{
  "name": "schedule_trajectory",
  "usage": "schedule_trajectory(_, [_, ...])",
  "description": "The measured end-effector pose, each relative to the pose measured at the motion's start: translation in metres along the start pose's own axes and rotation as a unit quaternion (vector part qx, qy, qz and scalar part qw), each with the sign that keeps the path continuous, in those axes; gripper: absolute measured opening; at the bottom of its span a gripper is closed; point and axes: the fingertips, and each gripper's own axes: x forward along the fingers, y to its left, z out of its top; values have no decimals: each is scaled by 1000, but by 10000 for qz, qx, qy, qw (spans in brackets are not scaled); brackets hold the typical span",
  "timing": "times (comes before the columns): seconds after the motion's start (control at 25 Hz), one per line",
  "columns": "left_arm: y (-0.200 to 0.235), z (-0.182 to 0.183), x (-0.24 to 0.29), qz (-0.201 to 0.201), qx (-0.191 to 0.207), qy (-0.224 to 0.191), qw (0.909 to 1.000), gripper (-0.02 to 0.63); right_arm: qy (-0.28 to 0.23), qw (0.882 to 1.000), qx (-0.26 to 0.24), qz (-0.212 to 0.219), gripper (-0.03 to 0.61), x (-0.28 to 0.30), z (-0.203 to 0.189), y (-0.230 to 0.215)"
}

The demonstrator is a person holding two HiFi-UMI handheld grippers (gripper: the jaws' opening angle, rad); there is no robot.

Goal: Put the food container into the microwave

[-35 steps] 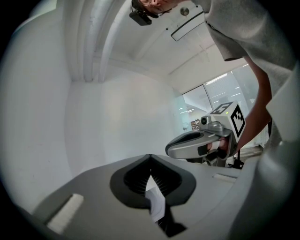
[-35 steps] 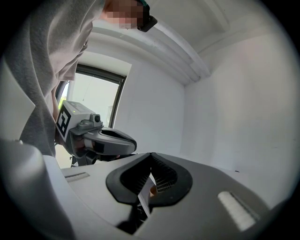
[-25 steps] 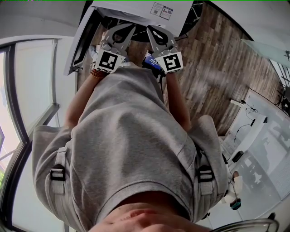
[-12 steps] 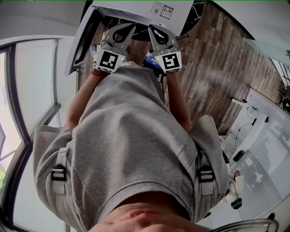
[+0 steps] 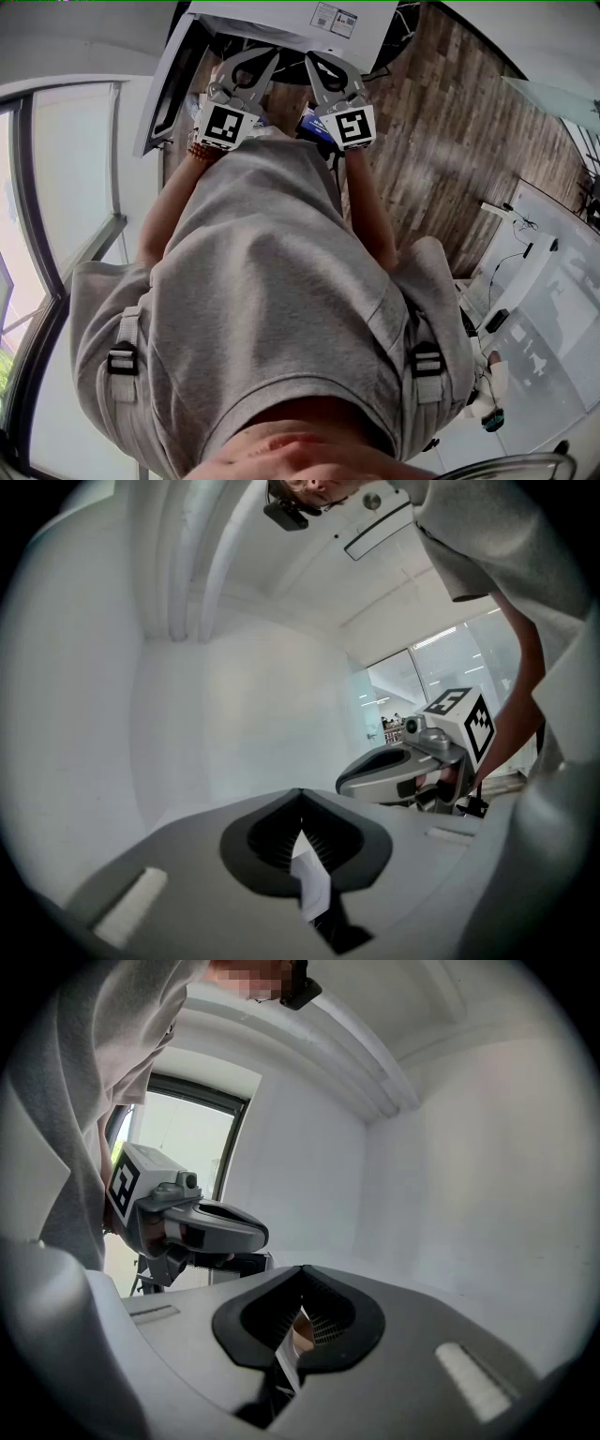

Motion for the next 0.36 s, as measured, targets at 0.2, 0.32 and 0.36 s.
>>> schedule_trajectory(0.2, [0, 0, -1, 11, -16, 7, 10000, 0, 32, 10000, -5, 18, 12, 0, -1, 1])
schedule_trajectory(0.32, [0, 0, -1, 18, -9, 20, 10000, 1, 110, 9999, 25, 4, 12, 0, -5, 0])
schedule_trajectory(0.36, [0, -1, -1, 20, -8, 23, 10000, 0, 158, 9999, 32, -2, 12, -1, -7, 0])
